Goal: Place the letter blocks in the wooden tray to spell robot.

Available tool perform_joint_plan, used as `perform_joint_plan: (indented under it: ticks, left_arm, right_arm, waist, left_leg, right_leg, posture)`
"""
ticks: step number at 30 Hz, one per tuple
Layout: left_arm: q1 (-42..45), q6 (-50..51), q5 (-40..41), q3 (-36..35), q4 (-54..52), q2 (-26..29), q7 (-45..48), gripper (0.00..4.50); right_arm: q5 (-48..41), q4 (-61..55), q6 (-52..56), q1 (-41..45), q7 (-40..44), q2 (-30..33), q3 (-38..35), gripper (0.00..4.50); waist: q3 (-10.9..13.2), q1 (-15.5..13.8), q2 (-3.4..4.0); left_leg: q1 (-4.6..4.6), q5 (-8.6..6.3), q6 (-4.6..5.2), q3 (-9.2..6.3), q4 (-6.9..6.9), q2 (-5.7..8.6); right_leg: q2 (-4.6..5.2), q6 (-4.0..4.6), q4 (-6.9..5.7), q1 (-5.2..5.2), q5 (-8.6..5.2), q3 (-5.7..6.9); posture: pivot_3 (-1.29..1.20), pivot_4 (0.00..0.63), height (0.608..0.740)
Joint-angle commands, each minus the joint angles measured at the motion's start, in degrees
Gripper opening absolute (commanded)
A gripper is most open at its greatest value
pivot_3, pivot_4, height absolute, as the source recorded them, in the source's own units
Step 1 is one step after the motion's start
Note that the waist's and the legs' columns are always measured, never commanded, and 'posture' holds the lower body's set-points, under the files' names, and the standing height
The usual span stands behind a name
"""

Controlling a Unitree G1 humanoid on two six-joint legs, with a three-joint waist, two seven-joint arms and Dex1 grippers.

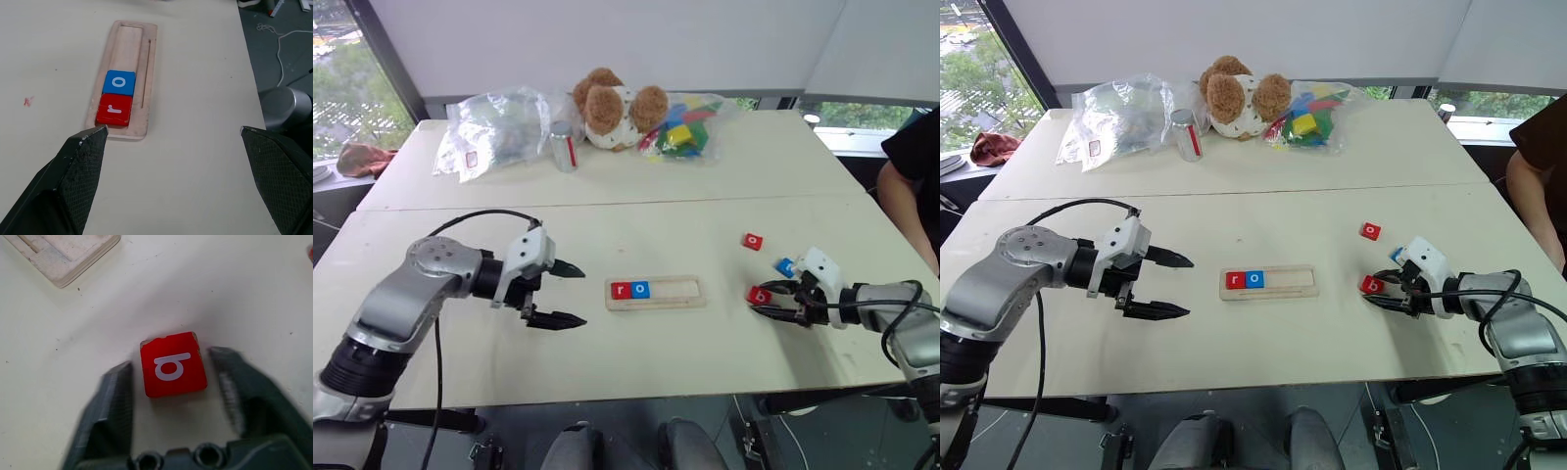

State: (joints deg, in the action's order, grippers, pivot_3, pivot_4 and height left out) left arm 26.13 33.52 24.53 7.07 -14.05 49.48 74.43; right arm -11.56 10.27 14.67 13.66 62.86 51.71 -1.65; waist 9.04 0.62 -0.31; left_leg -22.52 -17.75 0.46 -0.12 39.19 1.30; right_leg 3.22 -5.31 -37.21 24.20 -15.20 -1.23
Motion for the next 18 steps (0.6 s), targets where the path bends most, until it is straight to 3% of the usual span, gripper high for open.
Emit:
perform_joint_plan:
  ticks: [1,5,10,18]
  left_arm:
    - [0.3,-0.2,1.0,-2.0,-0.7,1.1,0.0,4.50]
    - [0.7,-1.8,-0.5,-1.6,1.3,2.1,0.7,4.50]
    - [3.2,-2.9,-0.4,-2.6,5.0,1.8,-0.2,4.50]
    - [0.0,-2.7,-0.1,-4.1,2.4,3.6,-1.3,4.50]
  right_arm:
    - [-0.3,-1.1,0.1,0.5,-0.1,0.1,-0.9,1.16]
    - [-1.5,-4.2,2.9,6.0,2.0,0.3,0.7,1.16]
    - [-2.0,-6.4,7.7,19.9,9.9,-3.9,9.6,1.16]
    - [5.4,4.6,-2.5,29.2,12.5,-13.9,19.4,1.16]
  waist:
    - [0.0,0.0,0.00]
    - [0.0,0.2,0.03]
    - [0.0,0.5,0.09]
    - [0.0,-0.1,0.07]
  left_leg:
    - [0.01,0.00,0.00,0.00,0.00,0.00]
    - [0.01,0.00,0.00,0.00,0.00,0.00]
    - [0.09,0.01,-0.01,0.06,-0.01,-0.07]
    - [-0.14,0.01,-0.07,-0.04,-0.04,0.17]
  right_leg:
    - [0.00,0.00,0.00,-0.02,0.00,0.00]
    - [0.01,0.00,0.00,-0.02,0.00,0.00]
    - [-0.08,0.01,-0.11,0.05,0.01,-0.03]
    - [0.24,0.00,0.01,0.14,0.01,0.15]
  posture:
    - [0.00,0.150,0.740]
    - [0.00,0.150,0.740]
    - [0.00,0.150,0.740]
    - [0.00,0.150,0.740]
